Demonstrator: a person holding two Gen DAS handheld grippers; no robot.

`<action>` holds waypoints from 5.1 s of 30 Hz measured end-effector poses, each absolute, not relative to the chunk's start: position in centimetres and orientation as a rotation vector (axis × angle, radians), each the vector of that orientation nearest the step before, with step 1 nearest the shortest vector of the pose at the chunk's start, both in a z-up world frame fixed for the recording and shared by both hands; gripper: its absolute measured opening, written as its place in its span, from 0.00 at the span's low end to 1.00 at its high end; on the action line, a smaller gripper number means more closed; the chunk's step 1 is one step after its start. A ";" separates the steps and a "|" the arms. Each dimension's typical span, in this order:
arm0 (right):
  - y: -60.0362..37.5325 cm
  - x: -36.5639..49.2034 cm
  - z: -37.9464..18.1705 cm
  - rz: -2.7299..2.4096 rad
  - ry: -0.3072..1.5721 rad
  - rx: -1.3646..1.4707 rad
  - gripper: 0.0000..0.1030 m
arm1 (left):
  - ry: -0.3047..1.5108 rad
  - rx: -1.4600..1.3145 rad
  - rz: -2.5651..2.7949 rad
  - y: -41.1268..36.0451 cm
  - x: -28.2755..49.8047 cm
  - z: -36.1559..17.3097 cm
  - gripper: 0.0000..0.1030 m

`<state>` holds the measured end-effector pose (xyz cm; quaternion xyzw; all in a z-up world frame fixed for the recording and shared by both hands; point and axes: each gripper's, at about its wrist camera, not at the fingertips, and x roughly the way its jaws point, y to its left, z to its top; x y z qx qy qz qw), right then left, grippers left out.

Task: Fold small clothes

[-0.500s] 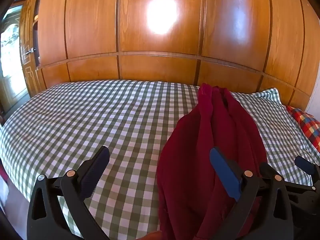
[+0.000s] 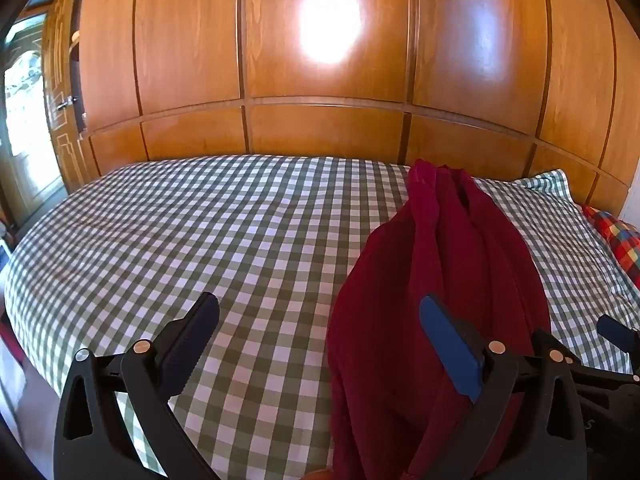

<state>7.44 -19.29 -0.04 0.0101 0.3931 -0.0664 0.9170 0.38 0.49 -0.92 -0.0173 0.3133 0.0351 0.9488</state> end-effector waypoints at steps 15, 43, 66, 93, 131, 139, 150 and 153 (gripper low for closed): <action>-19.8 6.2 1.4 -0.100 0.790 0.023 0.98 | 0.631 -0.046 0.075 0.7 0.2 -0.6 0.96; -19.6 5.9 1.4 -0.088 0.787 0.021 0.98 | 0.631 -0.056 0.070 0.6 0.0 -0.3 0.96; -19.6 5.5 1.5 -0.066 0.784 0.025 0.98 | 0.634 -0.056 0.079 0.8 -0.2 -0.4 0.96; -16.4 3.2 1.1 0.512 0.941 0.098 0.35 | 0.858 -0.165 -0.203 2.7 -1.0 -6.2 0.76; -44.5 10.7 2.3 -0.249 0.886 0.101 0.69 | 0.708 -0.426 0.239 20.2 11.0 3.1 0.39; -26.5 4.0 -2.8 0.655 1.271 0.403 0.50 | 0.804 -0.323 0.072 14.0 8.8 -1.6 0.39; -23.3 3.3 -3.3 0.610 1.250 0.446 0.07 | 0.890 -0.363 -0.079 9.6 5.3 -5.5 0.39; -25.5 3.0 2.2 0.586 1.065 0.371 0.07 | 0.919 -0.385 -0.116 9.0 4.9 -6.5 0.39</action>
